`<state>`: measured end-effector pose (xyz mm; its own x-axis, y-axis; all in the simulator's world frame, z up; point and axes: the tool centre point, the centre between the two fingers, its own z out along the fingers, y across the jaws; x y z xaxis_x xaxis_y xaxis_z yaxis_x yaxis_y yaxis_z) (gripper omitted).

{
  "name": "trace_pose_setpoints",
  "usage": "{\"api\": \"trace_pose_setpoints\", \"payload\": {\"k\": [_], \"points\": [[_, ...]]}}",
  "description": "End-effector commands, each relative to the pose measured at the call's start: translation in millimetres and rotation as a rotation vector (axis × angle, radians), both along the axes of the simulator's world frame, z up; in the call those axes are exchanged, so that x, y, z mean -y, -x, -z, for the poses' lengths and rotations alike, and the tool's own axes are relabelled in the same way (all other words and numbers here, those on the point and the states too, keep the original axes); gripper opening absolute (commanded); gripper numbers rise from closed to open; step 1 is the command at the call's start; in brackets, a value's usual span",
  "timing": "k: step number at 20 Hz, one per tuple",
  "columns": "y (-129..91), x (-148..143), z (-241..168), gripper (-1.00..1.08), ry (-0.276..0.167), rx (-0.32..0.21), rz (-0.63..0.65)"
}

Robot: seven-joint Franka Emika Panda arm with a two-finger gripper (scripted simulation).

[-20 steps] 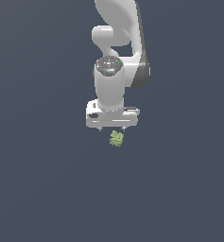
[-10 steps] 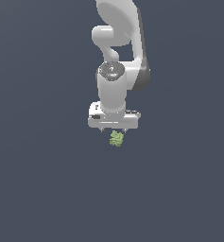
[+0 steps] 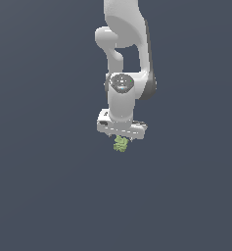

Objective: Pick up the object and move it to a goal position.

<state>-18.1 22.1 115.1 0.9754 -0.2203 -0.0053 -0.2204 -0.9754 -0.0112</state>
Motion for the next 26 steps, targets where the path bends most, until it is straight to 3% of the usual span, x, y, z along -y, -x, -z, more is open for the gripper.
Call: {"api": "trace_pose_setpoints", "payload": {"k": [1,17,26], "points": [[3,-3,8,1.00,0.004,0.001,0.041],[10,-9,28,1.00,0.012,0.001,0.118],[12,-9,66,1.00,0.012,0.002,0.122]]}}
